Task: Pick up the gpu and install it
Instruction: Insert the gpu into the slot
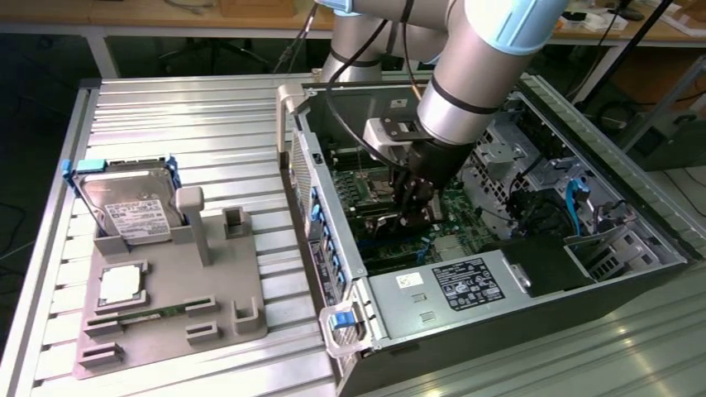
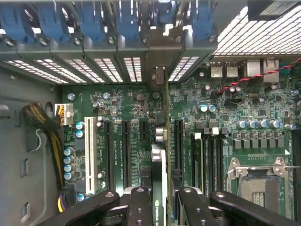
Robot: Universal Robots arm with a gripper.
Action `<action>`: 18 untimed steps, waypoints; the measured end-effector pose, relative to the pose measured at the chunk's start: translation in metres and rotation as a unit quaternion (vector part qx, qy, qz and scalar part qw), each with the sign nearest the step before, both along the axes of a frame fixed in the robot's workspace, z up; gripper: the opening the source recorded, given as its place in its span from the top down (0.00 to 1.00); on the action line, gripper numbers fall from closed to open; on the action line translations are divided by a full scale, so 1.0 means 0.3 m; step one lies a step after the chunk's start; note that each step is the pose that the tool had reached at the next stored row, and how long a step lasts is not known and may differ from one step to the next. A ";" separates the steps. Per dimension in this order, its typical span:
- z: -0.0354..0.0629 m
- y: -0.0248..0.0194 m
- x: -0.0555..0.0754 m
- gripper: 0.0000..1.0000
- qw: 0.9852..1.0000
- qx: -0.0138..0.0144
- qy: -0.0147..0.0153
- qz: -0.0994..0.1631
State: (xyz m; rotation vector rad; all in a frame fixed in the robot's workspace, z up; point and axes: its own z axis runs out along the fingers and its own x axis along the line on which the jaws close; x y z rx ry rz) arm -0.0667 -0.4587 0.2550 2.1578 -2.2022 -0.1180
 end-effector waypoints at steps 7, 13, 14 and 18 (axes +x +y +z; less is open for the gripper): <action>-0.019 0.000 -0.001 0.73 1.000 0.000 0.000 0.000; -0.021 0.000 -0.001 0.67 1.000 0.001 0.000 0.000; -0.019 0.000 -0.001 0.67 1.000 0.000 0.000 0.000; 0.013 0.000 0.000 0.60 1.000 0.000 0.000 0.000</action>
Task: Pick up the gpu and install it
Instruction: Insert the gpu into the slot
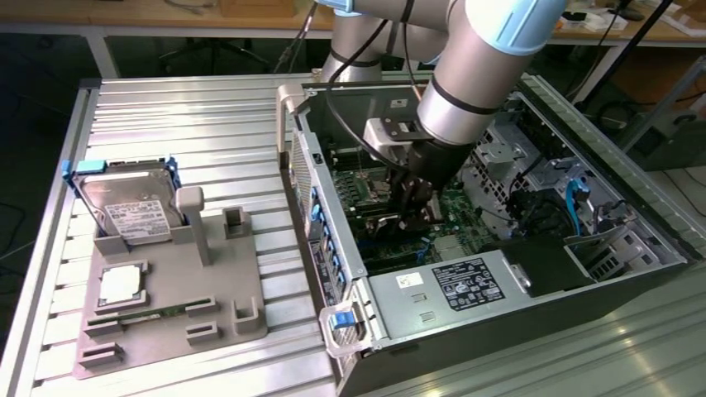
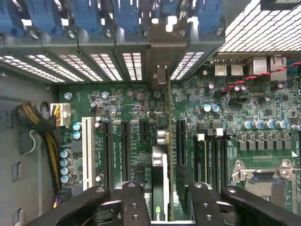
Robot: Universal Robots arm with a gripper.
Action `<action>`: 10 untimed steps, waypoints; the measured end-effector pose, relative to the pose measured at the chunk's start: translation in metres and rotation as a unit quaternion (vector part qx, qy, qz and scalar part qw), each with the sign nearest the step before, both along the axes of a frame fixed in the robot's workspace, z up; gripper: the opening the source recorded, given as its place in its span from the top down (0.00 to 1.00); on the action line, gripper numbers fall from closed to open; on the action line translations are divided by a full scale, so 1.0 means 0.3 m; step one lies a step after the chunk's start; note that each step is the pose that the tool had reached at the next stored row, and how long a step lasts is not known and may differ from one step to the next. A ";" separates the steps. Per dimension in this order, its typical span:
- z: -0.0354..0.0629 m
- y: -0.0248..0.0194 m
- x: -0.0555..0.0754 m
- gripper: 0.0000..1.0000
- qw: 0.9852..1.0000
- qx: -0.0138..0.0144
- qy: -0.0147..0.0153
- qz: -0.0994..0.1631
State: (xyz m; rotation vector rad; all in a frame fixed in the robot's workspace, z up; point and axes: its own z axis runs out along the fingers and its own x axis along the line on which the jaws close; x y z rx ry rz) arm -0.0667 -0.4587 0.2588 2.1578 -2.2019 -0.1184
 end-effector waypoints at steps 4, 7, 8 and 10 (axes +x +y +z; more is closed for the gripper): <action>0.075 0.004 0.000 0.60 1.000 -0.001 0.001 -0.001; 0.077 0.013 0.000 0.61 1.000 -0.006 0.001 -0.001; 0.077 0.015 0.000 0.68 1.000 -0.007 0.001 -0.001; 0.077 0.017 0.000 0.74 1.000 -0.010 0.001 -0.001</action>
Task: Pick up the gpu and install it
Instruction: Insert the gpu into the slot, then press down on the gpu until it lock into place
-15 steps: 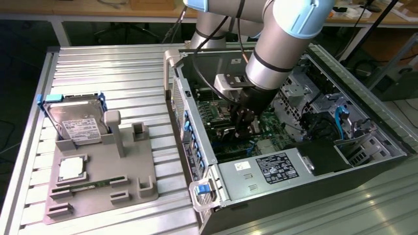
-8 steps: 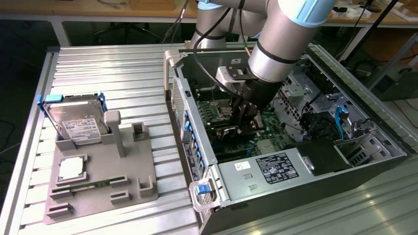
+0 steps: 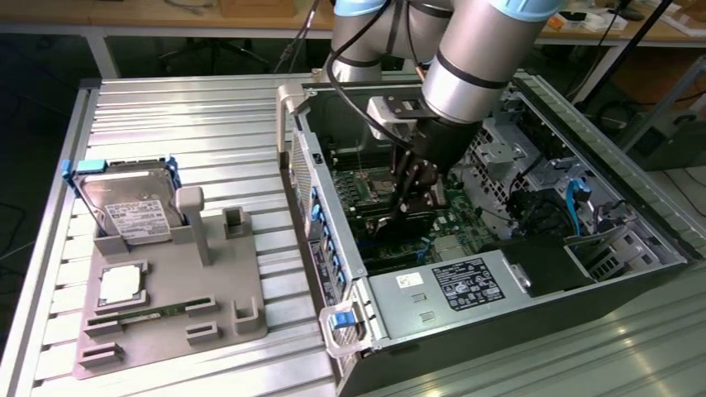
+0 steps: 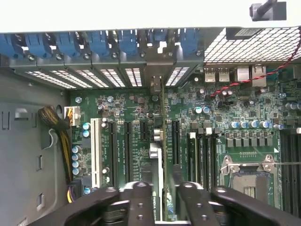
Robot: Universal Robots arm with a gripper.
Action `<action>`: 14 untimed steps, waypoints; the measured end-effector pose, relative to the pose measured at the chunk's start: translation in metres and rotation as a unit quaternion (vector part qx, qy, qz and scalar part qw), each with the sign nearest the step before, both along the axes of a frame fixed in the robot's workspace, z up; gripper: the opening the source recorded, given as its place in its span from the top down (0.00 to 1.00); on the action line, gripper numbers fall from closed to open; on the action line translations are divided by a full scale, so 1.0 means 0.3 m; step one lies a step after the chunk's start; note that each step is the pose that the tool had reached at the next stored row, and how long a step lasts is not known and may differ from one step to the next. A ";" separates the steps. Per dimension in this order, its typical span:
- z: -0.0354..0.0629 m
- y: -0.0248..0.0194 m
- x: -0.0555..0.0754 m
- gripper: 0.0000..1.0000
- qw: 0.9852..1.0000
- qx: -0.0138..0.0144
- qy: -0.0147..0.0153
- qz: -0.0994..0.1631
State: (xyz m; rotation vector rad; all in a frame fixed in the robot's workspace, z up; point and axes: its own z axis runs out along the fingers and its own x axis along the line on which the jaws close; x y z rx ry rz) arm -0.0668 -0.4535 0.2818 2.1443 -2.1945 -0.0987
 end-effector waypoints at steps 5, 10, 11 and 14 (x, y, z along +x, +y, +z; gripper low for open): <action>0.000 0.006 0.000 0.89 1.000 -0.007 0.000 0.000; 0.000 0.014 0.000 0.89 1.000 -0.016 0.000 0.000; 0.000 0.015 0.000 0.89 1.000 -0.017 0.000 0.000; 0.000 0.020 0.000 0.89 1.000 -0.022 0.000 0.000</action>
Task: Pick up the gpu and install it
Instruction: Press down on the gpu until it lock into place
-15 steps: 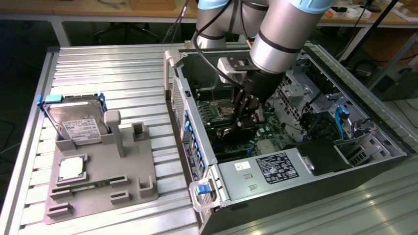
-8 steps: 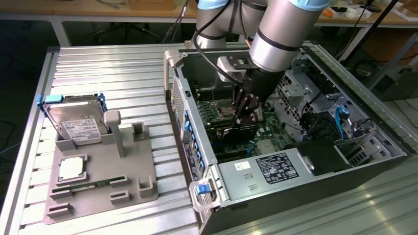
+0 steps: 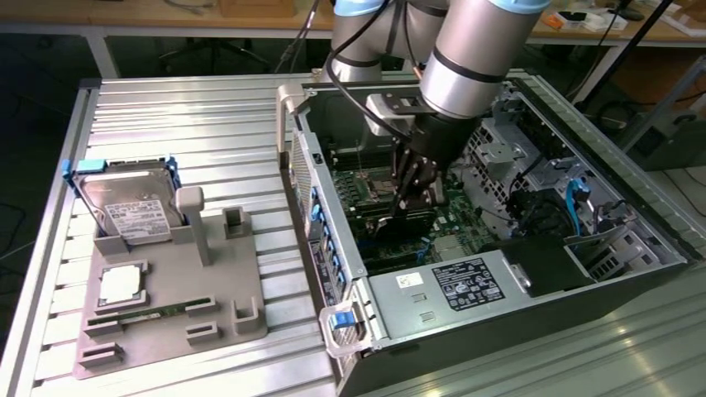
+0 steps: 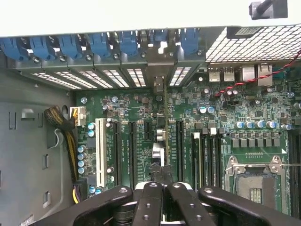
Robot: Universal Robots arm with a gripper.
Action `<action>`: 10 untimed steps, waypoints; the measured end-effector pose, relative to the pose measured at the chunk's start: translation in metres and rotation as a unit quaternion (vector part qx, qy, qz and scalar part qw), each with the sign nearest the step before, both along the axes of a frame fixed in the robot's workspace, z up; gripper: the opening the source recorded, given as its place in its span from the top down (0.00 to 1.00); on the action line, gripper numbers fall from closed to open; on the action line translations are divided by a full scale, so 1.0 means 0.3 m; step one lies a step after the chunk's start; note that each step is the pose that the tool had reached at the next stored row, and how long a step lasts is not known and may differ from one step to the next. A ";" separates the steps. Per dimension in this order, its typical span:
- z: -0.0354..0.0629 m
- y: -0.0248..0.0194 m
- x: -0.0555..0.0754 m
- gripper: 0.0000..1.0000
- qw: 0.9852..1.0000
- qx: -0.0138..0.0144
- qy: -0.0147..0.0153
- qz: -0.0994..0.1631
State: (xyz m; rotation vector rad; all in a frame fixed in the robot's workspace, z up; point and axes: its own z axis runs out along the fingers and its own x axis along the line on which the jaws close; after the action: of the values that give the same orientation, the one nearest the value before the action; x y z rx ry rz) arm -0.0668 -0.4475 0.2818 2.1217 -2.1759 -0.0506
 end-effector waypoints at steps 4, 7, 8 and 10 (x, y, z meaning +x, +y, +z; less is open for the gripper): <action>0.000 0.008 0.000 0.89 1.000 -0.009 0.000 0.000; 0.000 0.010 0.000 0.89 1.000 -0.012 0.000 0.000; 0.000 0.010 -0.001 0.89 1.000 -0.012 0.000 0.000; 0.000 0.010 -0.008 0.89 1.000 -0.012 -0.001 0.000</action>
State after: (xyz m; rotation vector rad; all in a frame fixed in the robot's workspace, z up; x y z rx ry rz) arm -0.0694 -0.4444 0.2819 2.1101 -2.1660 -0.0233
